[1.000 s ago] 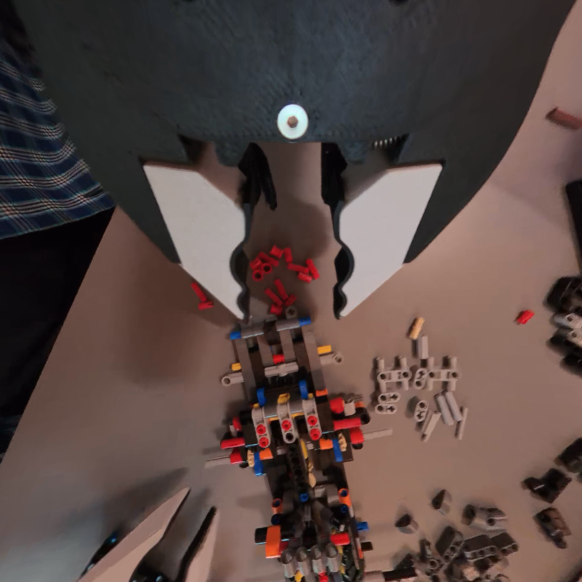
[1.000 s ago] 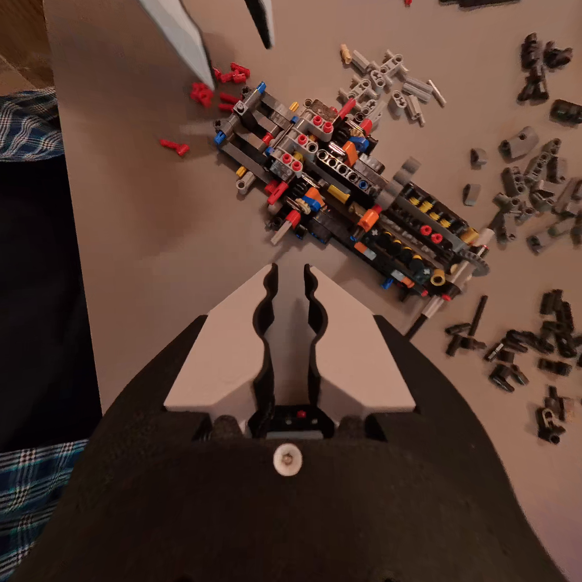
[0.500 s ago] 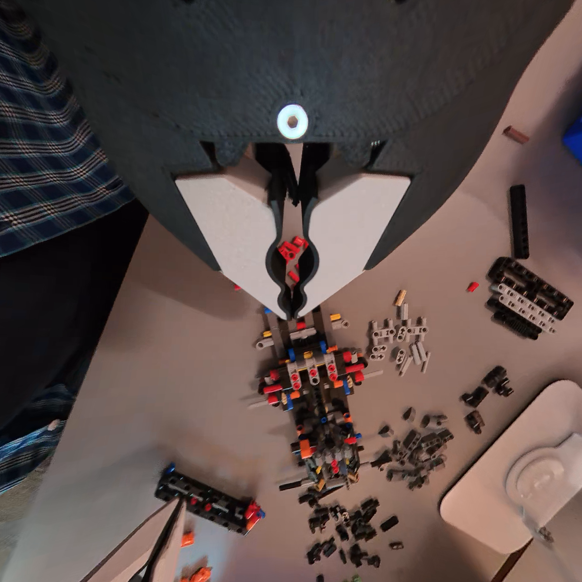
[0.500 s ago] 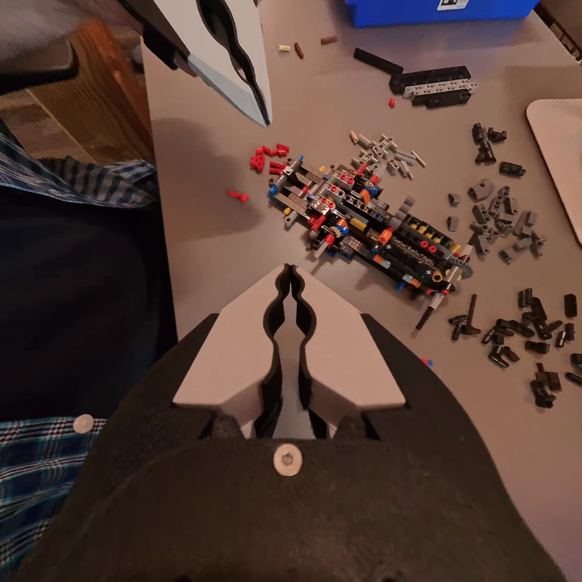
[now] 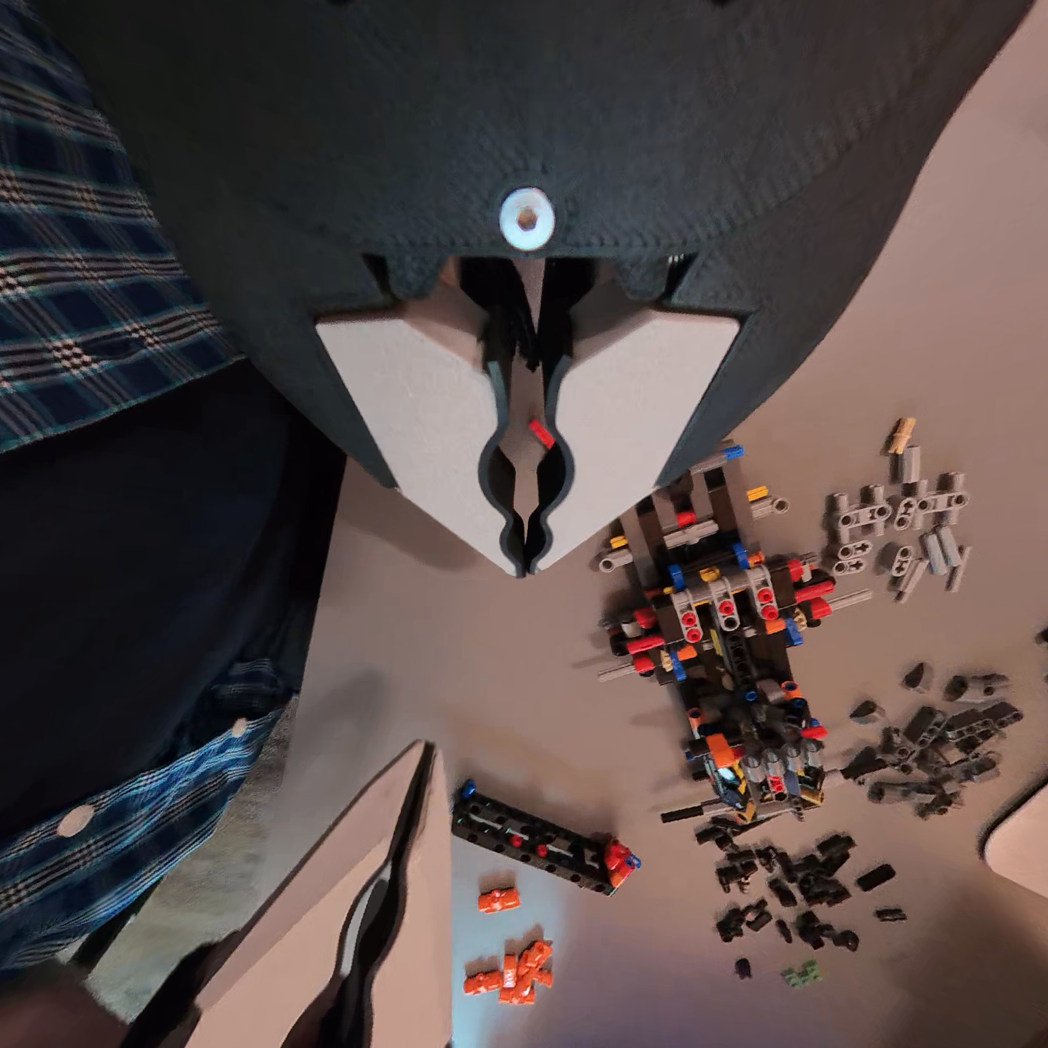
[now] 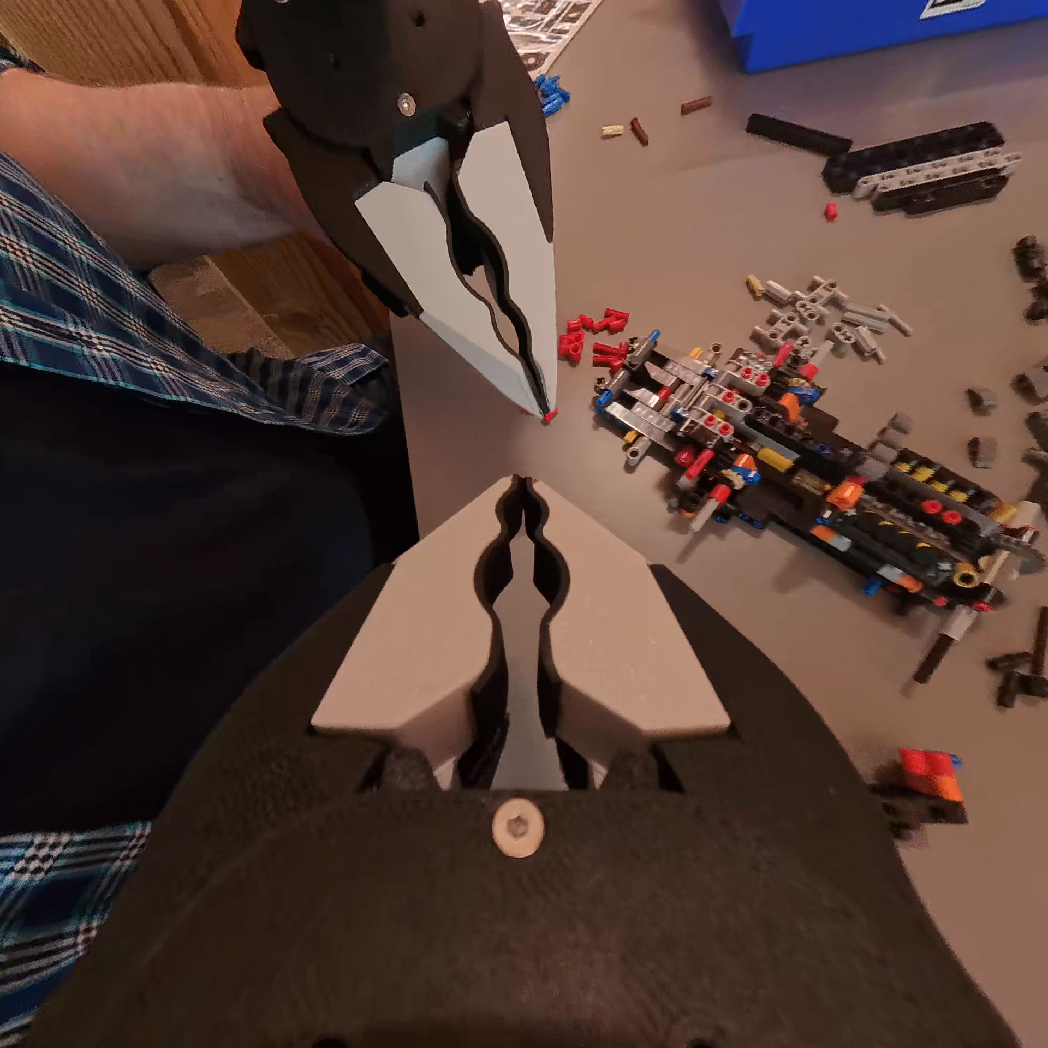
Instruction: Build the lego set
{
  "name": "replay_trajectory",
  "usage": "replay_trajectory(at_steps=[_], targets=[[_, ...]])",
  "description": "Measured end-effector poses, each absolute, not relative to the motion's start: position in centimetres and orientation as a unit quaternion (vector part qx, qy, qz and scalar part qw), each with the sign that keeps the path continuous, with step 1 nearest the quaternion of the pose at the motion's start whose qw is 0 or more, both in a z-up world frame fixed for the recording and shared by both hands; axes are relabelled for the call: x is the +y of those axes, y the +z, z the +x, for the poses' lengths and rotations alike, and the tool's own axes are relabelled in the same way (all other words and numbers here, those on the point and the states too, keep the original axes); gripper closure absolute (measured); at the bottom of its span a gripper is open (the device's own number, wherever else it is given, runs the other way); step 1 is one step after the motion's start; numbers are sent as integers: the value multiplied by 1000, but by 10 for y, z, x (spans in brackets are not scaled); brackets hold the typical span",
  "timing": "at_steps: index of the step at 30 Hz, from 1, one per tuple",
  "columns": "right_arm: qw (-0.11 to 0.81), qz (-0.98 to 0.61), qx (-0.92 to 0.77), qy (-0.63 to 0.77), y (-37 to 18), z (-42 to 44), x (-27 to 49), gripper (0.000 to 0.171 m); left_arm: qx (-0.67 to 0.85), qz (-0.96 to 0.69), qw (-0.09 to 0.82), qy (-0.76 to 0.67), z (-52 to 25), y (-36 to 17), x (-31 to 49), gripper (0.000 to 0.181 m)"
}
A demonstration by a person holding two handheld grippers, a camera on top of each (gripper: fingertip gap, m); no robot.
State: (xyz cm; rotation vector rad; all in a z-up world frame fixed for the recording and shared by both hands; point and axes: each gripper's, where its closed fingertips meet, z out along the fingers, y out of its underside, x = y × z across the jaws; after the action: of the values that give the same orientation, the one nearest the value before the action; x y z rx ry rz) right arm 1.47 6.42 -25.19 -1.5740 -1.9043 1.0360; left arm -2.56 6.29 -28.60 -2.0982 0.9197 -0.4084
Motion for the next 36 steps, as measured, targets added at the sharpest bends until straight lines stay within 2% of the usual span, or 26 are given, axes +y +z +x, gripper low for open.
replay_trajectory(at_steps=[13, 36], targets=[[186, -578, -652, 454, -264, -8, 13, 171, 387, -794, 406, -234, -14, -281, 47, 181], [276, -506, -716, 395, -289, 4, 9, 171, 428, -783, 380, -246, 9, -298, 44, 181]])
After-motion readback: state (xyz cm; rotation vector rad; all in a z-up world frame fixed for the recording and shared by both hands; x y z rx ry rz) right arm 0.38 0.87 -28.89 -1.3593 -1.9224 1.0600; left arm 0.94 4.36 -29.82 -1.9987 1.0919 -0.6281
